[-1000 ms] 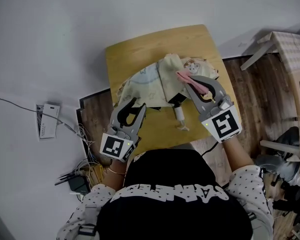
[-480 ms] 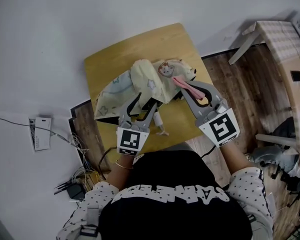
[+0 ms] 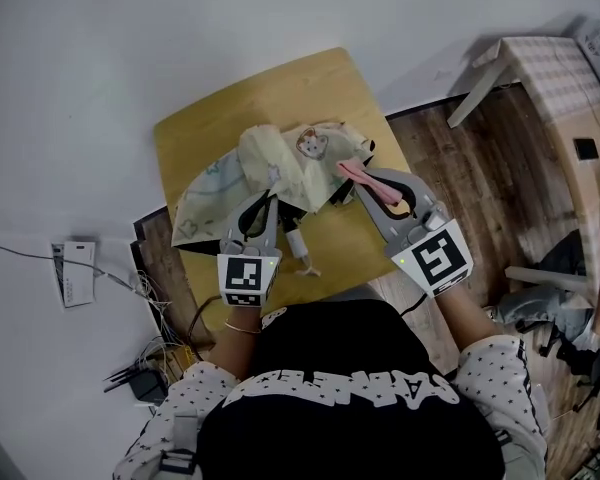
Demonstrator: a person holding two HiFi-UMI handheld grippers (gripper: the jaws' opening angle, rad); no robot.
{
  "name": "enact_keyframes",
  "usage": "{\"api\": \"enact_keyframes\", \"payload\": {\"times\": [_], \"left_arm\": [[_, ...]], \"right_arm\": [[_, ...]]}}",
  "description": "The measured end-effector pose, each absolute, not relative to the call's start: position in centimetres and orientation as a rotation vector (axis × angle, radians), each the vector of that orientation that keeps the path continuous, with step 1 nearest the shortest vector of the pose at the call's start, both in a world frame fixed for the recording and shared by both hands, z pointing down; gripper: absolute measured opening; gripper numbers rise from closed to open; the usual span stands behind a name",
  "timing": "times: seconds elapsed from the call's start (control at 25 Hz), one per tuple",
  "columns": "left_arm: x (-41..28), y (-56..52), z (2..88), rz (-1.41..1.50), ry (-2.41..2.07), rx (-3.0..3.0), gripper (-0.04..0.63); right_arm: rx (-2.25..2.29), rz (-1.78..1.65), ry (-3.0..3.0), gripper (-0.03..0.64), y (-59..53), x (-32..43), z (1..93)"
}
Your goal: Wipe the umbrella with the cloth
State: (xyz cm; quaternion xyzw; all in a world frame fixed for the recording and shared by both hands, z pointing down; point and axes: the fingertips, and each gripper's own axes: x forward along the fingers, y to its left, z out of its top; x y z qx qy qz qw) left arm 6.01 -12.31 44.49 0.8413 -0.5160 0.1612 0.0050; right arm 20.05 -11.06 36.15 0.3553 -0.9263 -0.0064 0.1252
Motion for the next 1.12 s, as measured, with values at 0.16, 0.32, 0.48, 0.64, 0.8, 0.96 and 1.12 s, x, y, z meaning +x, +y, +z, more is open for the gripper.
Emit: {"api": "enact_keyframes", "payload": {"times": [0.16, 0.32, 0.48, 0.64, 0.8, 0.96, 1.12], "left_arm": [[4.7, -12.0, 43.8, 0.429, -1.672, 2.589, 0.002], [2.9, -11.2, 41.7, 0.284, -1.744, 2.550, 0.002], [0.7, -10.4, 40.0, 0.162, -1.779, 2.512, 0.002], [-1.3, -9.6, 39.1, 0.068, -1.775, 2.497, 0.002], [-3.4, -8.9, 39.2, 0.026, -1.753, 2.474, 0.002], [-5.3, -8.3, 39.9, -0.011, -1.714, 2.442, 0.002], [-7.1, -7.8, 40.8, -0.034, -1.687, 2.414, 0.002]], "right_arm": [[1.004, -0.020, -2.715, 0.034, -11.2, 19.5, 36.1], [0.979, -0.001, -2.740, 0.034, -11.1, 18.4, 36.1], [0.959, 0.013, -2.761, 0.034, -11.0, 16.7, 36.1], [0.966, 0.030, -2.771, 0.034, -10.9, 15.0, 36.1], [0.969, 0.051, -2.762, 0.034, -10.6, 13.3, 36.2], [0.989, 0.070, -2.744, 0.034, -10.9, 11.8, 36.2], [0.986, 0.041, -2.737, 0.034, -11.3, 9.6, 36.1]]}}
